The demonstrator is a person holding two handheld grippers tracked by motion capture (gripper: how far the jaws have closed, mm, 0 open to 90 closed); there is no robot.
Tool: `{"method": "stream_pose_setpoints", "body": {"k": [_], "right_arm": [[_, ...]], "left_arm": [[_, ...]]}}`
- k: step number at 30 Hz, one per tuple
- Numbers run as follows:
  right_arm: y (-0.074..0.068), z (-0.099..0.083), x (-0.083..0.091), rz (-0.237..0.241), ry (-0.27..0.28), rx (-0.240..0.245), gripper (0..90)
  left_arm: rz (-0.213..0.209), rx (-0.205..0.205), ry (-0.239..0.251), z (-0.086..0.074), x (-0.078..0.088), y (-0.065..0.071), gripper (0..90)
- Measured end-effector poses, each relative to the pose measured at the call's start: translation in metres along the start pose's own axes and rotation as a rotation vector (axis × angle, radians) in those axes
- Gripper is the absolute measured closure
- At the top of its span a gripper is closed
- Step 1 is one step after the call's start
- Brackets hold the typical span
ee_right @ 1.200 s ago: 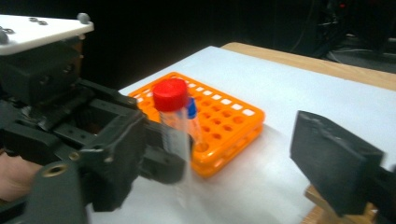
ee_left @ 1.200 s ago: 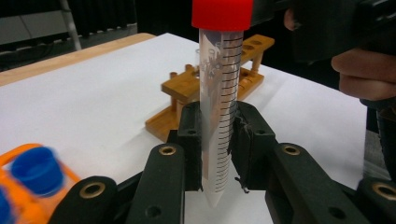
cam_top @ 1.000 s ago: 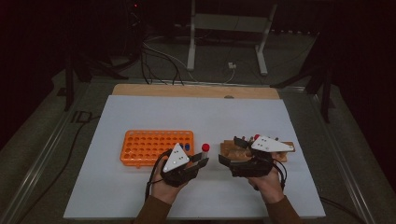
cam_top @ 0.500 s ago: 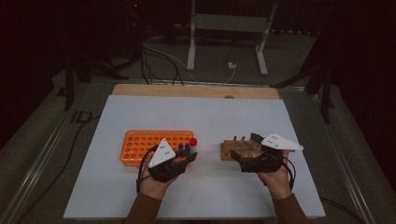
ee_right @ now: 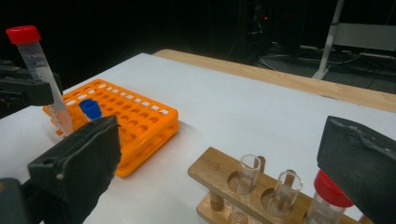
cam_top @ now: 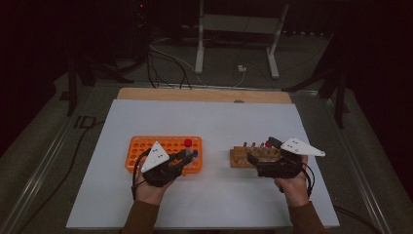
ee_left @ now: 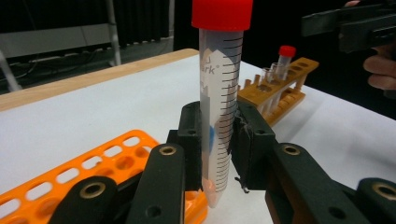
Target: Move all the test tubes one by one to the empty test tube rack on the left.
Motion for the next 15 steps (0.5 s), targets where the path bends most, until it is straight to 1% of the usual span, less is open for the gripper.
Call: {"method": "stream_pose_setpoints", "body": {"k": [3,6,11,15], "right_arm": [[0.002,0.001,0.002,-0.003,0.004,-0.001,0.0],[0.003,0.002,0.003,-0.006,0.007,-0.007,0.0],[0.005,0.003,0.004,-0.008,0.010,-0.009,0.0],[0.005,0.003,0.005,-0.011,0.011,-0.007,0.0]], "left_arm": [[0.023,-0.013,-0.007,-0.005,0.001,-0.005,74.7],[0.043,-0.009,-0.015,-0.011,0.001,-0.009,74.7],[0.099,-0.042,-0.037,-0.021,-0.001,-0.016,74.5],[0.118,-0.042,-0.059,-0.029,-0.005,-0.019,74.5]]}}
Point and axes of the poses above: each handheld gripper's, and its own axes: x roughly backward along the jaws, z roughly out of its top, y roughly to its right, the point moved 9 cm from there along -x, roughly forward along the jaws, and after that the axes turned 14 degrees about -x, right-handed, at the moved point
